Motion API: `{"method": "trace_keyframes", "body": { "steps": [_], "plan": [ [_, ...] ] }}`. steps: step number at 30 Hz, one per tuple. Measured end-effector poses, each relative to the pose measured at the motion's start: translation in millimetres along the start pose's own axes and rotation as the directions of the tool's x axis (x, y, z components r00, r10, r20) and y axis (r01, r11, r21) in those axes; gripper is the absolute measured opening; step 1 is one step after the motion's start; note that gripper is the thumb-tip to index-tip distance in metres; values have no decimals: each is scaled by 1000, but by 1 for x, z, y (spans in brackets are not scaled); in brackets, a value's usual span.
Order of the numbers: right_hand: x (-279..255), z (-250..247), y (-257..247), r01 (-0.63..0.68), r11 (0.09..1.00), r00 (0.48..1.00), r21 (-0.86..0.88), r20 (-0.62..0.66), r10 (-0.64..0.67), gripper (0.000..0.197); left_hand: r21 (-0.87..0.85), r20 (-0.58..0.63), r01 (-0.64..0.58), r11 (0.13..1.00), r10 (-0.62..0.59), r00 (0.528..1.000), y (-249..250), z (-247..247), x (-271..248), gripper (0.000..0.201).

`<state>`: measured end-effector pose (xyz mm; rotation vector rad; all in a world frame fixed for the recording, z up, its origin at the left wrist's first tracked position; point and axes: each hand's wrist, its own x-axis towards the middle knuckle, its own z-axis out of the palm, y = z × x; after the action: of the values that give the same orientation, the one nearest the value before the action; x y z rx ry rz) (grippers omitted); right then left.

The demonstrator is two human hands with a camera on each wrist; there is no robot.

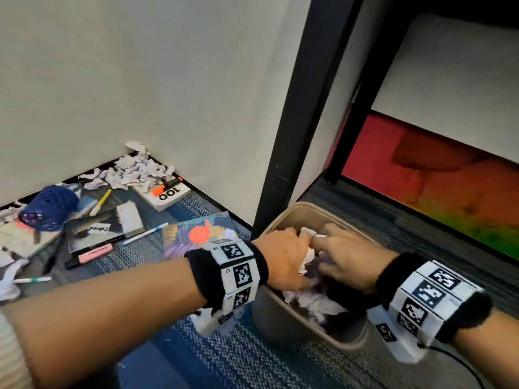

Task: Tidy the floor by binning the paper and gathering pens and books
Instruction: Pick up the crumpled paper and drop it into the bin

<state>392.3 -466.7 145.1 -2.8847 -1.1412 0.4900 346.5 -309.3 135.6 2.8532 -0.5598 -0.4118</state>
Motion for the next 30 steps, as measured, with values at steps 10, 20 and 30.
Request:
{"method": "trace_keyframes", "body": {
  "steps": [10,20,30],
  "plan": [
    [20,-67,-24,131,983,991,-126,-5,-133,28,-272,-139,20,962,-60,988,-53,-53,-34,22],
    [106,-116,-181,324,902,910,-285,-169,-380,33,4,-140,382,924,-377,915,-200,-79,-171,14],
    [221,-66,-290,104,951,992,-292,-38,-120,30,-15,-65,499,866,-499,864,-330,-45,-249,16]
  ]
}}
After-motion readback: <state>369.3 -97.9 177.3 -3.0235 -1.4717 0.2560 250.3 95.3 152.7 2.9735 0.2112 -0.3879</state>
